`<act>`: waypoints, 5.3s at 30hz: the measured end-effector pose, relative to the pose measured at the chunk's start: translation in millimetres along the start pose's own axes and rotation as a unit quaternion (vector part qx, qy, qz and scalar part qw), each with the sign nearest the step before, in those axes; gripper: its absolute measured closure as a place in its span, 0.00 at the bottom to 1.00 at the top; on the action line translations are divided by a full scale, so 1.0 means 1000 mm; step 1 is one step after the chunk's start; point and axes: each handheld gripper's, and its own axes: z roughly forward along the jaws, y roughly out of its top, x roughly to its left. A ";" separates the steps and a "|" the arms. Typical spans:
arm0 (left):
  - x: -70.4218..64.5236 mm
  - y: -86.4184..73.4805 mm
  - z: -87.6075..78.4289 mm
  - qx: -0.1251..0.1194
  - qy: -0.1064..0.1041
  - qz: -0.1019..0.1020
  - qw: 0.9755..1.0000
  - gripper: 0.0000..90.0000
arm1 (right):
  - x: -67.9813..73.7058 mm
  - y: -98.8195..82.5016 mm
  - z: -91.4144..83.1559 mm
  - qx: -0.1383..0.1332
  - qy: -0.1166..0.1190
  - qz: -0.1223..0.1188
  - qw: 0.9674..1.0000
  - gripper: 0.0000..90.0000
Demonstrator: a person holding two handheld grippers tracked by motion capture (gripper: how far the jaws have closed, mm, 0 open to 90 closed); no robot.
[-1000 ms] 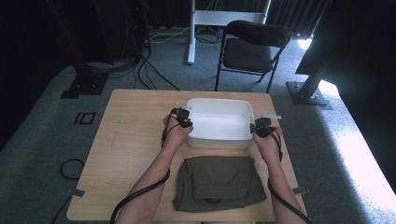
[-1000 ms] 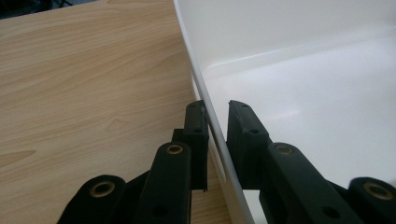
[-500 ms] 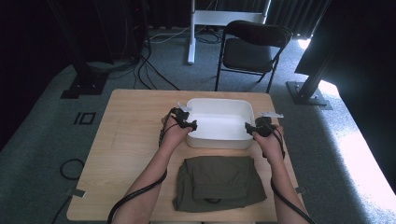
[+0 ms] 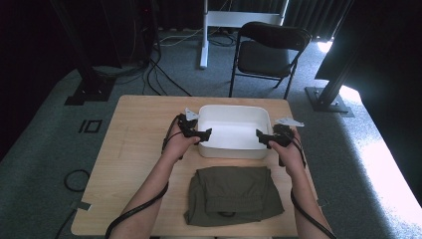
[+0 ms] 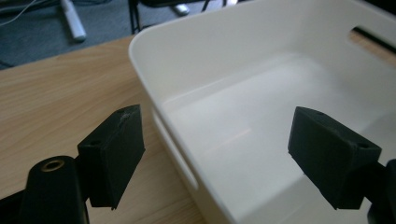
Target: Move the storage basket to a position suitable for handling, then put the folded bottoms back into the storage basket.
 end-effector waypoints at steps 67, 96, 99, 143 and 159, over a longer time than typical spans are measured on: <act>-0.068 -0.097 -0.085 0.018 -0.105 0.021 0.994 0.21 | 0.047 -0.086 -0.098 -0.016 0.075 -0.033 0.997 0.15; -0.078 -0.147 -0.067 0.090 -0.057 -0.002 0.994 0.20 | 0.052 -0.148 -0.088 0.061 0.064 -0.004 0.996 0.16; -0.078 -0.153 -0.062 0.101 -0.050 0.000 0.994 0.20 | 0.053 -0.150 -0.087 0.063 0.063 -0.003 0.996 0.16; -0.088 -0.114 -0.060 0.037 -0.128 0.011 0.991 0.92 | 0.067 -0.124 -0.099 0.099 0.124 -0.013 0.987 0.87; -0.074 -0.076 -0.078 0.005 -0.139 0.000 0.990 0.92 | 0.065 -0.071 -0.124 0.044 0.148 -0.006 0.988 0.87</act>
